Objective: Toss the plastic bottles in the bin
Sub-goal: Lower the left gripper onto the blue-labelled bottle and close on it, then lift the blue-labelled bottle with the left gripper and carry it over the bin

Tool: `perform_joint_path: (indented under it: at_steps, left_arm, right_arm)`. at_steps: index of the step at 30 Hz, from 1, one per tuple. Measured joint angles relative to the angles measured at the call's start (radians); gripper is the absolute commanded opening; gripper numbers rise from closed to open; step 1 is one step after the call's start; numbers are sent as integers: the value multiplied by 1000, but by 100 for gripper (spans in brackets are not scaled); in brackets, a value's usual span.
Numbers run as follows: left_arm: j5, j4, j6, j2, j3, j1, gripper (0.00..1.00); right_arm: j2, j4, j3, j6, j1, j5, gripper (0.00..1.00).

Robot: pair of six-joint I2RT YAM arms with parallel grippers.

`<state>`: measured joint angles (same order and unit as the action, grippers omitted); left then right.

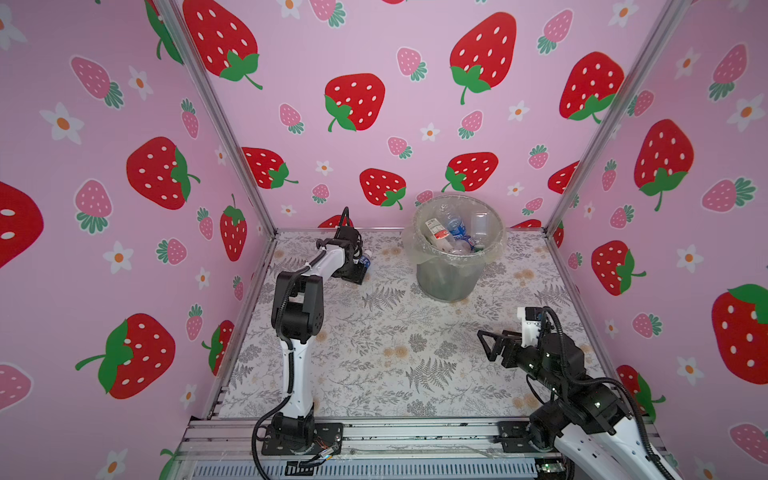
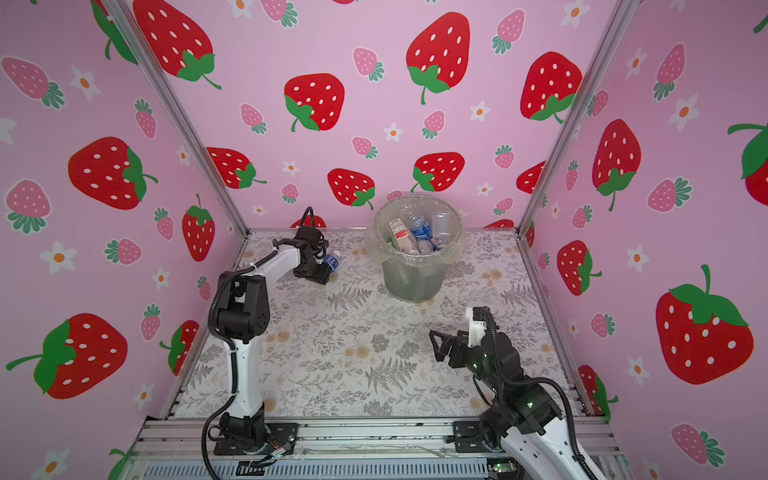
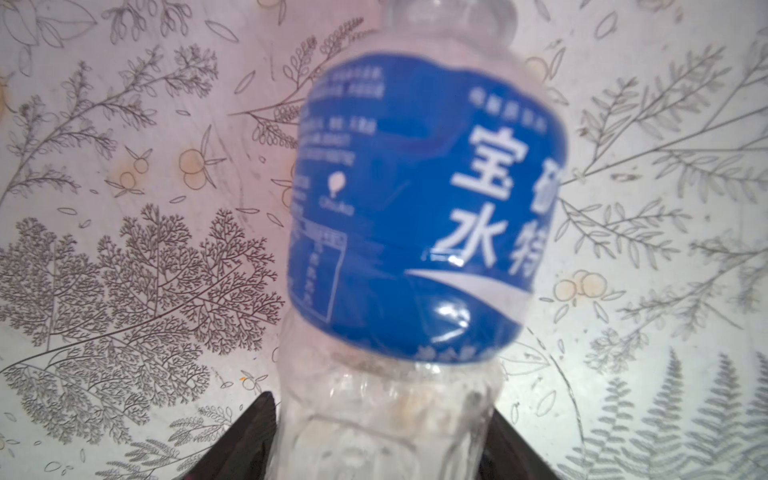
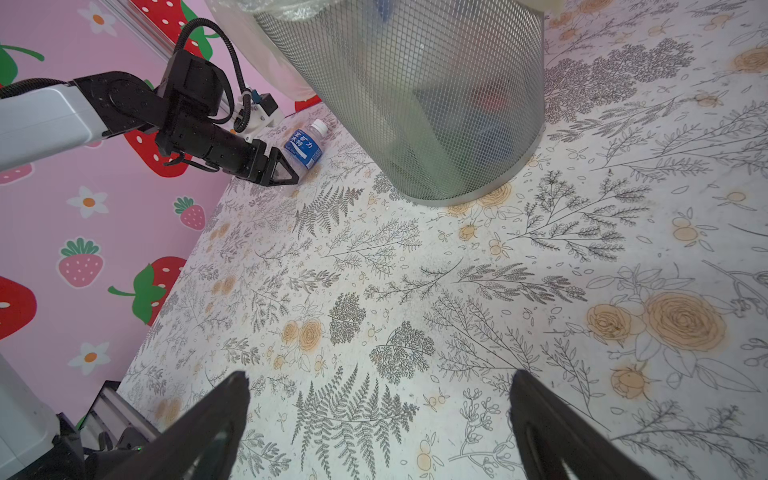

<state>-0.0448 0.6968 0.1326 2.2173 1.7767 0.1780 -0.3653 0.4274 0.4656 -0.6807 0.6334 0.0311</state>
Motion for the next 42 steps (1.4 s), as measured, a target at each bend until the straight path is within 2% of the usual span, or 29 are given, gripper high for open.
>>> perform_joint_path:
  at_steps: [7,12,21,27,35,42]
  left_arm:
    - [11,-21,-35,-14,-25,1,66]
    - [56,-18,-111,-66,-56,1,61]
    - [241,-40,-296,-225,-85,1,60]
    - [351,-48,-405,-296,-159,2,59]
    - [405,-95,-504,-529,-364,40,59]
    - [426,-163,-518,-752,-475,122,59]
  right_arm:
    - [1,0,0,0,0,0,99]
    - [8,0,0,0,0,0,99]
    - [14,0,0,0,0,0,99]
    - [14,0,0,0,0,0,99]
    - [10,0,0,0,0,-1,99]
    - [11,0,0,-4,0,-14,99]
